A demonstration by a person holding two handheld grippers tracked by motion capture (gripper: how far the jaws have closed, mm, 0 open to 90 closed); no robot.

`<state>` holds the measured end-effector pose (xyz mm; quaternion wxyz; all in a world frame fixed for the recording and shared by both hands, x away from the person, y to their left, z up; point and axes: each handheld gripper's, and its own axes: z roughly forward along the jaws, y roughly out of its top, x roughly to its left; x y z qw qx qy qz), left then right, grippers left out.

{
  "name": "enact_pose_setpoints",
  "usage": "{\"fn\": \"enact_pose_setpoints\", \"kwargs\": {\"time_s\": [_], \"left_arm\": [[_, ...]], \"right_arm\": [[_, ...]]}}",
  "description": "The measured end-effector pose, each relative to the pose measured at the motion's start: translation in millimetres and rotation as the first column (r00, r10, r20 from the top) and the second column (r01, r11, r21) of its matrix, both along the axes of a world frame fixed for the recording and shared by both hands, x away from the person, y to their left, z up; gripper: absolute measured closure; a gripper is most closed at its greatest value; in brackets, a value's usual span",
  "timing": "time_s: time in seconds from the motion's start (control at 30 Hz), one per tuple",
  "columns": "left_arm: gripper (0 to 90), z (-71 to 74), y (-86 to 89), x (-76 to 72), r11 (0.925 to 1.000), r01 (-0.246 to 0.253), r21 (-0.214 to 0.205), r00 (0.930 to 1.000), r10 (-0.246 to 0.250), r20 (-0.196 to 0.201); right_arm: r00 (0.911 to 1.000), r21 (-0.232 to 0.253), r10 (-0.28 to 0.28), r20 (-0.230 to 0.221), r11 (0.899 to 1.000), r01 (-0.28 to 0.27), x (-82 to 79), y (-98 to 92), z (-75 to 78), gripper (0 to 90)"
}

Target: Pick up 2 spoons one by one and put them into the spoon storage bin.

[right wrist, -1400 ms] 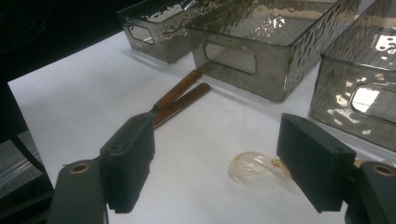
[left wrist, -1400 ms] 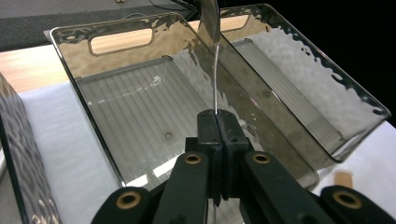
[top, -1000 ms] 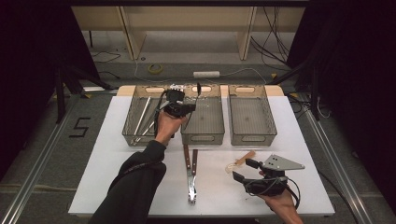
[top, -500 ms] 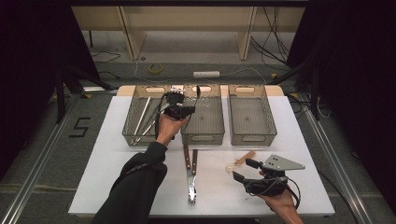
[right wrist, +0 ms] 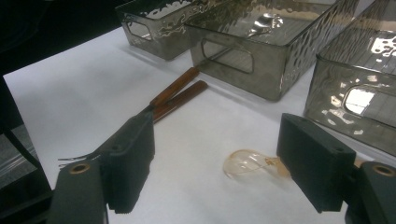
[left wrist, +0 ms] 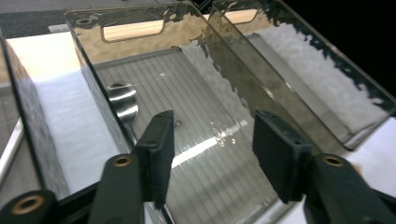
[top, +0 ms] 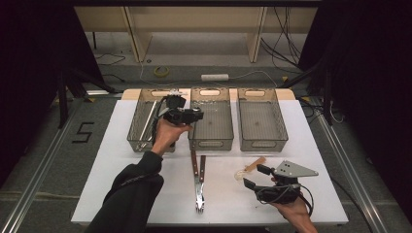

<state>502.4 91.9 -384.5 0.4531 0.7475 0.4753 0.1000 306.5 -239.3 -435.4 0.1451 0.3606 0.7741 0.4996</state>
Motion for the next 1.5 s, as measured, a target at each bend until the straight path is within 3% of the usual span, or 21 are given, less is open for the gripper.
{"fn": "enact_pose_setpoints", "kwargs": {"time_s": [0.17, 0.3, 0.43, 0.67, 0.8, 0.97, 1.03, 1.13, 1.17, 1.33, 1.43, 1.5], "left_arm": [[41.0, 3.6, 14.5, -17.3, 0.9997, 0.003, -0.026, 0.9999, -0.003, 0.010], [38.1, 1.1, 19.8, -36.9, 0.9996, 0.027, -0.004, 0.9992, -0.026, 0.030], [36.1, -1.5, 27.3, -59.4, 0.9985, 0.055, -0.004, 0.9972, -0.055, 0.051], [31.9, -2.9, 45.4, -89.9, 0.9970, 0.074, -0.025, 0.9935, -0.072, 0.088], [29.4, -4.2, 58.1, -106.6, 0.9960, 0.078, -0.042, 0.9891, -0.072, 0.128], [26.8, -9.6, 73.9, -121.4, 0.9960, 0.068, -0.057, 0.9870, -0.059, 0.150], [25.6, -12.1, 80.0, -128.2, 0.9965, 0.070, -0.046, 0.9843, -0.061, 0.166], [25.0, -16.3, 88.5, -139.6, 0.9977, 0.062, -0.028, 0.9824, -0.056, 0.178], [24.7, -17.3, 91.2, -143.6, 0.9979, 0.058, -0.027, 0.9814, -0.052, 0.185], [22.3, -23.3, 105.6, -159.7, 0.9959, 0.044, -0.079, 0.9801, -0.028, 0.197], [20.9, -25.1, 109.2, -166.8, 0.9958, 0.040, -0.082, 0.9772, -0.022, 0.211], [20.5, -26.2, 109.4, -170.9, 0.9958, 0.047, -0.079, 0.9760, -0.029, 0.216]], "right_arm": [[1.0000, -0.030, 0.007, 0.003, 1.000, -0.007, 1.5, 0.2, 0.0, 28.7], [0.9991, -0.081, 0.043, 0.001, 0.996, -0.042, 3.5, -0.4, 1.1, 28.7], [0.9963, -0.179, 0.085, 0.014, 0.981, -0.081, 3.4, 0.1, 4.1, 28.7], [0.9928, -0.254, 0.120, 0.010, 0.961, -0.113, 11.8, -3.5, 8.9, 29.0], [0.9881, -0.338, 0.154, -0.004, 0.930, -0.146, 20.4, -2.5, 13.0, 29.2], [0.9798, -0.418, 0.198, -0.027, 0.888, -0.191, 31.8, 2.1, 20.5, 29.9], [0.9770, -0.445, 0.212, -0.024, 0.873, -0.200, 35.4, 3.8, 22.9, 30.4], [0.9700, -0.484, 0.240, -0.041, 0.845, -0.229, 41.3, 6.2, 25.0, 30.4], [0.9667, -0.503, 0.252, -0.043, 0.830, -0.239, 43.9, 6.9, 25.1, 30.4], [0.9566, -0.564, 0.281, -0.075, 0.779, -0.274, 54.3, 11.7, 24.8, 30.4], [0.9505, -0.581, 0.299, -0.085, 0.760, -0.291, 59.0, 15.2, 23.9, 30.6], [0.9448, -0.601, 0.314, -0.093, 0.739, -0.305, 62.8, 17.6, 23.0, 30.6]]}}
